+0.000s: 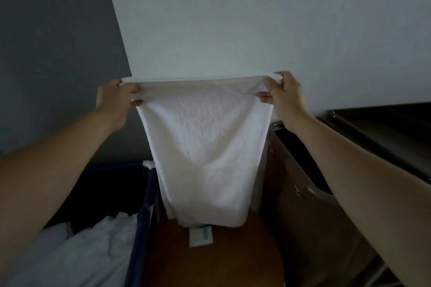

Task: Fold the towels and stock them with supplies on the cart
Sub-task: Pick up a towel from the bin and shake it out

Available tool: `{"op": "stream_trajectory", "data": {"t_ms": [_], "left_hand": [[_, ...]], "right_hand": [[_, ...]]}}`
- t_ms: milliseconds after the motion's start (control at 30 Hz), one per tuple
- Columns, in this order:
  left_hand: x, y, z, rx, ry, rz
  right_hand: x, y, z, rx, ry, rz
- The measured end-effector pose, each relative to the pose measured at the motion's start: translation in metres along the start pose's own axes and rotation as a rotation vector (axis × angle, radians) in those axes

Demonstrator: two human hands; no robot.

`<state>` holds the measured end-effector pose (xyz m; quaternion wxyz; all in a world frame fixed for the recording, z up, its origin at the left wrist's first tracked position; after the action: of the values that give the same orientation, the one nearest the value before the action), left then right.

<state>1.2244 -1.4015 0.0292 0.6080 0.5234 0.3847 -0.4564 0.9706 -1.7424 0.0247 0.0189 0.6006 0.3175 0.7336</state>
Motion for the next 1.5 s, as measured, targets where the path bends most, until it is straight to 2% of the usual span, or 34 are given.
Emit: {"op": "stream_trajectory", "data": {"t_ms": [200,300,333,500,667,800,900,1133,1233,1367,1500], "left_hand": [[0.005,-0.062,-0.053,-0.028,0.100,0.001],[0.016,-0.115,-0.076,0.098,0.289,0.098],[0.028,-0.132,-0.091,0.095,0.287,0.075],[0.128,-0.208,-0.178,0.009,0.244,-0.209],[0.233,-0.285,-0.230,0.112,0.343,-0.444],[0.274,-0.327,-0.259,0.154,0.410,-0.574],[0.279,-0.337,-0.263,0.206,0.463,-0.605],[0.275,-0.322,-0.241,0.316,0.629,-0.637],[0.276,-0.293,-0.222,0.319,0.709,-0.575],[0.303,-0.244,-0.182,0.275,0.776,-0.550],[0.368,-0.195,-0.139,0.211,0.811,-0.580]], "right_hand": [[0.000,-0.066,-0.024,0.092,-0.034,0.022],[-0.009,-0.119,-0.046,0.151,-0.098,0.034],[-0.016,-0.140,-0.055,0.165,-0.117,0.056],[-0.070,-0.254,-0.092,0.245,-0.243,0.216],[-0.129,-0.354,-0.125,0.320,-0.386,0.431],[-0.161,-0.401,-0.144,0.350,-0.445,0.571],[-0.173,-0.412,-0.153,0.354,-0.479,0.607],[-0.174,-0.390,-0.147,0.401,-0.639,0.485],[-0.187,-0.363,-0.133,0.388,-0.646,0.452],[-0.232,-0.313,-0.097,0.365,-0.614,0.485],[-0.319,-0.270,-0.055,0.423,-0.668,0.567]]}}
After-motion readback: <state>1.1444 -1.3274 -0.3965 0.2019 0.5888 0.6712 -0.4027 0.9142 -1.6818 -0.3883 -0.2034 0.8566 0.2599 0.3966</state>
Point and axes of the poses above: each hand's wrist, its own y-axis towards the middle knuckle, its own z-axis out of the palm, x = y × z, the point moved 9 cm from there along y, towards the middle knuckle, and after that the axes turned 13 degrees about -x, right-handed, at the moved point
